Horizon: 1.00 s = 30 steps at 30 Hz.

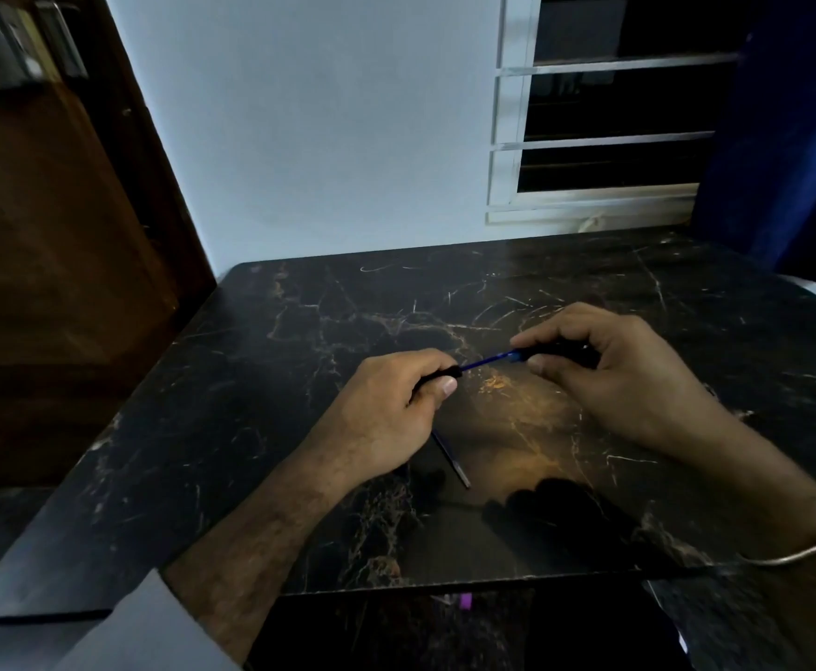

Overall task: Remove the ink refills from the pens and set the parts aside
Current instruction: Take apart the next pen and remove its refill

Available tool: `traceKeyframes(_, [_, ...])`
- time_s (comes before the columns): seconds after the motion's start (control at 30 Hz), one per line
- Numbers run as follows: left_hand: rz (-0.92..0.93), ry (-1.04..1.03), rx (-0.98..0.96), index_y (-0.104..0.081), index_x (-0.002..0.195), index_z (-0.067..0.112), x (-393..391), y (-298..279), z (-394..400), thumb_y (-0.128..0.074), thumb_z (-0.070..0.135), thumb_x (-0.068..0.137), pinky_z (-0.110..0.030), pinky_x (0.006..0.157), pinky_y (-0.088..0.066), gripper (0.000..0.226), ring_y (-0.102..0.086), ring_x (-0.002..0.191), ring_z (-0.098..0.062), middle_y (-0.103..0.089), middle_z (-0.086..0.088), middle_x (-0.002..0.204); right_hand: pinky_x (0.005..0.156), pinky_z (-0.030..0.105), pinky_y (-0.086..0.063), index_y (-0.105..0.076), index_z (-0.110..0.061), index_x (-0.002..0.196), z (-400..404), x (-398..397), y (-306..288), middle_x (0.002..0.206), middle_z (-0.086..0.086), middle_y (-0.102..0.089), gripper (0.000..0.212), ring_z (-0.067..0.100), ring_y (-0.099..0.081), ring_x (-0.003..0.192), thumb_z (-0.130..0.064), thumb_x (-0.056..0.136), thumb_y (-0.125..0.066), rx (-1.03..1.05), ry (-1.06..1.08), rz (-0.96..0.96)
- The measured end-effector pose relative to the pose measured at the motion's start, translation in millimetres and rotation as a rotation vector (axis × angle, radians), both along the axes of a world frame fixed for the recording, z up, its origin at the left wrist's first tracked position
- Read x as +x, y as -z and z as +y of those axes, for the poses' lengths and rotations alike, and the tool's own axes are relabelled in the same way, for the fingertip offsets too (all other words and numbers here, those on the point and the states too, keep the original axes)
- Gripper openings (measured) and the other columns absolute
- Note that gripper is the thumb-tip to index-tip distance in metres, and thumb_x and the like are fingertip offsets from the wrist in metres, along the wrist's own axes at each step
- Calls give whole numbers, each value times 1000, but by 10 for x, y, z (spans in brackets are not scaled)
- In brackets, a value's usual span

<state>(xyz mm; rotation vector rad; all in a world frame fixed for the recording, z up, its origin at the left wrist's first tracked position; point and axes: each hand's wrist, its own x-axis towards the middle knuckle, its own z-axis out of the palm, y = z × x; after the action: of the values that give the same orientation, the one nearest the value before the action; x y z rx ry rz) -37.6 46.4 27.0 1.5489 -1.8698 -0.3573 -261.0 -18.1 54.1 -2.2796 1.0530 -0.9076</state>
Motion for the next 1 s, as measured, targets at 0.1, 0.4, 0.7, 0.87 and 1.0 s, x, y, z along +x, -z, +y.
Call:
traceKeyframes(0.1, [1, 13, 4, -69, 106, 25, -25, -6, -12, -56, 23, 100, -20, 70, -46, 15, -59, 81, -5, -65, 11, 81, 82, 6, -44, -72, -33, 108, 42, 43, 16, 104, -15, -66, 30, -6, -59, 99, -11, 87, -70, 25, -60, 13])
traceKeyframes(0.4, [25, -1, -4, -69, 100, 23, 43, -6, 10, -56, 20, 100, -16, 70, -45, 13, -60, 81, -8, -66, 6, 78, 75, 15, -47, -65, -39, 101, -8, -135, -67, 104, -15, -67, 30, -9, -59, 99, -14, 85, -69, 38, 18, -53])
traceKeyframes(0.7, [-41, 34, -2, -68, 106, 25, -58, -20, 17, -55, 22, 100, -9, 66, -41, 14, -58, 82, 0, -63, 16, 82, 77, 11, -51, -71, -32, 94, 21, 10, 1, 96, -13, -70, 22, -3, -63, 92, -13, 84, -73, 44, -32, -14])
traceKeyframes(0.87, [-88, 53, -33, -68, 104, 22, -106, -3, 16, -56, 21, 99, -17, 64, -42, 13, -58, 79, -5, -63, 12, 84, 63, 17, -51, -75, -31, 88, 65, 165, 126, 76, -12, -74, 7, 2, -66, 72, -29, 89, -68, 74, -67, 2])
traceKeyframes(1.0, [-104, 59, -24, -67, 104, 25, -68, 11, 32, -56, 23, 99, -12, 62, -39, 12, -56, 79, -2, -59, 16, 81, 45, 13, -42, -71, -26, 72, 70, 222, 197, 56, -8, -71, 47, 1, -59, 45, -60, 91, -46, 184, 18, 32])
